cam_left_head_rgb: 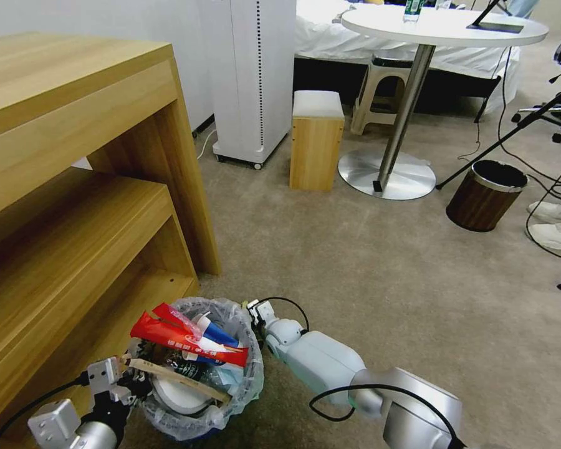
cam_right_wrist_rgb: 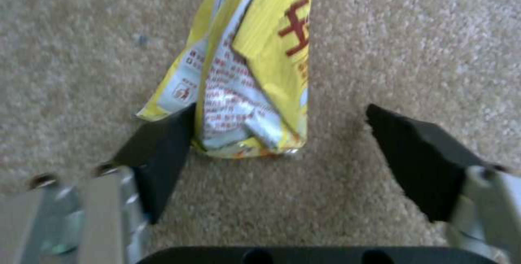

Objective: Pick up the trash bin and place the garbage on the floor into it.

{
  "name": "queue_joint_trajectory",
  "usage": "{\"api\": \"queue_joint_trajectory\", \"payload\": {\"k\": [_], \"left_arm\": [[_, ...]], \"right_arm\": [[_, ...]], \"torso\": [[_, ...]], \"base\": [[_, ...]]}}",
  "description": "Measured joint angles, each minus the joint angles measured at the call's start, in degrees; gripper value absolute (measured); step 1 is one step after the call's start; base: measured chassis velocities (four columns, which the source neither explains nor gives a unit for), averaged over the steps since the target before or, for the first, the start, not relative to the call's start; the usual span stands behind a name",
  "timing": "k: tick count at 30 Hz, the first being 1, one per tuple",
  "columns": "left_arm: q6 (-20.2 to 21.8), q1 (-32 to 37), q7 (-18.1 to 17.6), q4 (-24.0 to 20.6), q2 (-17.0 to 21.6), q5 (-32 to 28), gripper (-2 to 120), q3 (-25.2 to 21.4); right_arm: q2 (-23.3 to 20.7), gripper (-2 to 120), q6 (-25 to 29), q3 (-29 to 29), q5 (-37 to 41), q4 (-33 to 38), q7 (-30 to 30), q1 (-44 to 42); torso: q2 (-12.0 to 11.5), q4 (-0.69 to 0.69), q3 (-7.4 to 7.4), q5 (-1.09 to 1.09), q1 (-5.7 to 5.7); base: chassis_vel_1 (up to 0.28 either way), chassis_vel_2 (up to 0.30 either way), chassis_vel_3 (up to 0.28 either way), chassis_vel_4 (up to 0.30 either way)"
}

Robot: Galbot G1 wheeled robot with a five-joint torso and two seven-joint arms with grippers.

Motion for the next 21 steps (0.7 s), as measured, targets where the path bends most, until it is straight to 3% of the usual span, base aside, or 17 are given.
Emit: {"api": "queue_joint_trajectory", "payload": {"k": [4, 16, 21], "left_arm": [[-0.08, 0.00, 0.01, -0.07, -0.02, 0.00, 1, -0.17], [-0.64, -0.28, 0.16, 0.79, -0.48, 0.40, 1, -0.20], [-0.66, -0.29, 0.17, 1.10, -0.10, 0.03, 1, -0.70]], "right_arm": [[0.01, 69, 0.60, 0.15, -0.80, -0.56, -0.53, -0.28], [0.04, 21, 3.09, 0.45, -3.99, -1.72, -2.19, -0.90], [-0.01, 7, 4.46, 0.71, -4.75, -1.93, -2.81, -1.33]], "torso": [[0.00, 0.00, 0.00, 0.00, 0.00], [0.00, 0.00, 0.00, -0.01, 0.00], [0.00, -0.02, 0.00, -0.02, 0.00]], "base": [[0.000, 0.000, 0.000, 0.000], [0.000, 0.000, 0.000, 0.000], [0.000, 0.000, 0.000, 0.000]]}}
